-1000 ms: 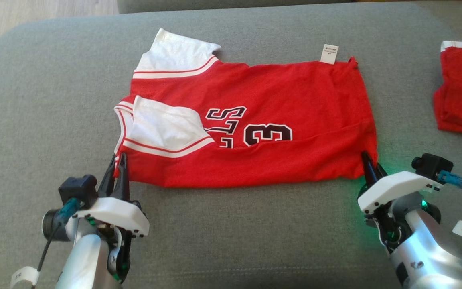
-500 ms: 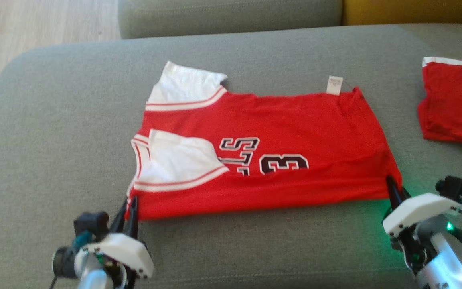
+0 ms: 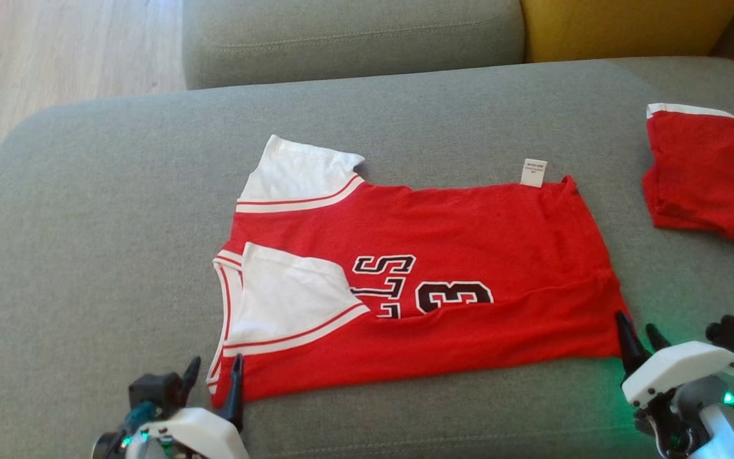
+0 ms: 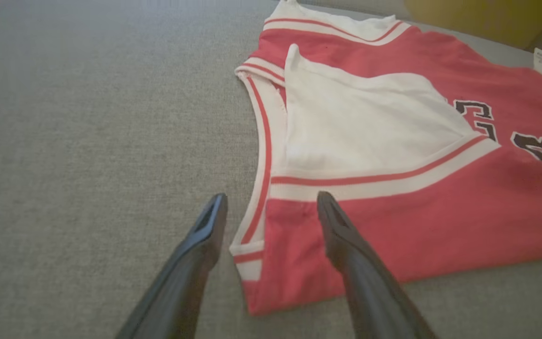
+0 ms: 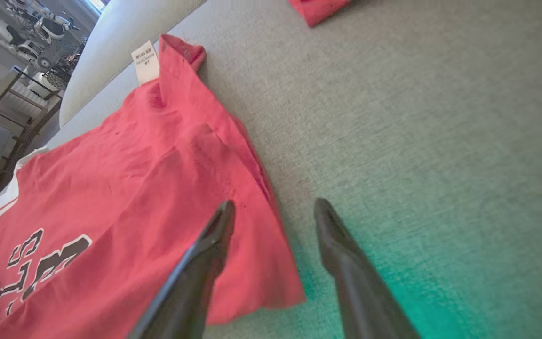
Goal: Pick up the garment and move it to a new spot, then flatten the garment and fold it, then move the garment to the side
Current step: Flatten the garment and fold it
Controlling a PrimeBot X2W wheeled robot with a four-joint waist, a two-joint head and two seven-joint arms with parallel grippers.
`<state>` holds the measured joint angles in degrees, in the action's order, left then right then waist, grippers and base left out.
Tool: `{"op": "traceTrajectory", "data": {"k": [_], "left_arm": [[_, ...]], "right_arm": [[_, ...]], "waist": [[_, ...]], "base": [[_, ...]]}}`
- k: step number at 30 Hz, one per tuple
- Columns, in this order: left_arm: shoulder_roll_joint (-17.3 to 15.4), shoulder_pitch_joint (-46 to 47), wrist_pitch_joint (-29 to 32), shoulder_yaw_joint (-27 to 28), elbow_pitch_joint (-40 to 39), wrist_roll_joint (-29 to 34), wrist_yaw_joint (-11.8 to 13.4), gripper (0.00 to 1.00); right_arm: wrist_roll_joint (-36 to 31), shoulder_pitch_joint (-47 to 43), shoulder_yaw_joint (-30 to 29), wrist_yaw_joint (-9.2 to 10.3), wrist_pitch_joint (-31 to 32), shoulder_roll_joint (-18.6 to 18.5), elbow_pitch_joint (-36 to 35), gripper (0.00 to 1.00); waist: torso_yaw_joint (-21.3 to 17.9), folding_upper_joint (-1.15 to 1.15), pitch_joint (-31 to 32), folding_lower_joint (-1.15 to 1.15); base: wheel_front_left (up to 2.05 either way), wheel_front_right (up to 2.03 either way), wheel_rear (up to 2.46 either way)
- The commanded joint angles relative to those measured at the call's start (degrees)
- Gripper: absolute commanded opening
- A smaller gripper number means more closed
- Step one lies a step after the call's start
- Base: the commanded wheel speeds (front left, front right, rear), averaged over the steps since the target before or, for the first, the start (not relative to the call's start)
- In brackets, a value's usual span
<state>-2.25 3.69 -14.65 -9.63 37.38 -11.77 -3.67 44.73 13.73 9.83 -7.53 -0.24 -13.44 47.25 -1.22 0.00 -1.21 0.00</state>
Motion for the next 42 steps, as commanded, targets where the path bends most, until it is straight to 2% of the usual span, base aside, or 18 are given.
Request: {"op": "traceTrajectory", "data": {"k": [1, 5, 11, 15, 18, 22, 26, 29, 33, 34, 42], "left_arm": [[-0.8, 1.9, -0.3, 2.0, -2.2, -0.4, 0.7, 1.0], [-0.7, 2.2, -0.3, 3.3, -7.7, -1.4, 1.6, 1.0], [-0.7, 1.3, -0.3, 6.0, -22.4, -4.5, 1.3, 1.0], [-0.6, 0.5, -0.3, 6.3, -29.4, -6.5, 1.9, 1.0], [-0.6, 0.2, -0.3, 5.9, -31.1, -7.5, 2.5, 1.0], [-0.6, 2.3, -0.3, 4.8, -29.3, -5.8, 2.9, 1.0], [-0.9, 7.9, -0.3, 4.4, -22.7, -3.4, 3.8, 1.0], [-2.8, 14.4, 0.7, 4.6, -17.1, -2.0, 4.2, 1.0], [-6.6, 24.2, 6.8, 4.4, -11.2, 0.0, 4.5, 1.0], [-6.6, 24.2, 6.8, 4.4, -11.2, 0.0, 4.5, 1.0], [-15.1, 41.1, 22.8, 2.7, -0.7, 2.2, 0.5, 1.0]], "right_arm": [[-0.7, 0.6, 0.4, 0.04, -0.8, -1.4, -2.1, 1.0], [-1.8, 0.2, -0.1, 0.04, -2.9, -1.5, -6.3, 1.0], [-4.0, -2.0, 1.6, 0.04, -9.2, -2.6, -17.7, 1.0], [-9.2, -3.8, 2.5, 0.04, -13.0, -2.7, -23.9, 1.0], [-12.8, -4.8, 2.6, 0.04, -13.9, -1.0, -27.0, 1.0], [-15.8, -5.1, 2.0, 0.04, -14.1, 0.9, -28.7, 1.0], [-17.5, -3.7, 1.4, 0.04, -13.9, 2.2, -29.8, 1.0], [-18.4, -2.1, 1.7, 0.04, -13.7, 3.1, -30.7, 1.0], [-19.5, 0.4, 2.8, 0.04, -13.4, 4.1, -31.8, 1.0], [-19.5, 0.4, 2.8, 0.04, -13.4, 4.1, -31.8, 1.0], [-20.9, 6.5, 7.2, 0.04, -13.0, 5.2, -33.3, 1.0]], "waist": [[-0.1, 0.0, 0.1, 0.0], [-0.3, 0.0, 0.1, 0.0], [-0.6, 0.0, -0.6, 0.0], [-1.2, 0.0, -1.4, 0.0], [-1.9, 0.0, -2.3, 0.0], [-3.0, 0.0, -4.3, 0.0], [-4.7, 0.0, -7.5, 0.0], [-6.6, 0.0, -10.4, 0.0], [-9.5, 0.0, -14.3, 0.0], [-9.5, 0.0, -14.3, 0.0], [-15.6, 0.0, -20.7, 0.0]], "base": [[0.0, 0.0, 0.0], [0.0, 0.0, 0.0], [0.0, 0.0, 0.0], [0.0, 0.0, 0.0], [0.0, 0.0, 0.0], [0.0, 0.0, 0.0], [0.0, 0.0, 0.0], [0.0, 0.0, 0.0], [0.0, 0.0, 0.0], [0.0, 0.0, 0.0], [0.0, 0.0, 0.0]]}}
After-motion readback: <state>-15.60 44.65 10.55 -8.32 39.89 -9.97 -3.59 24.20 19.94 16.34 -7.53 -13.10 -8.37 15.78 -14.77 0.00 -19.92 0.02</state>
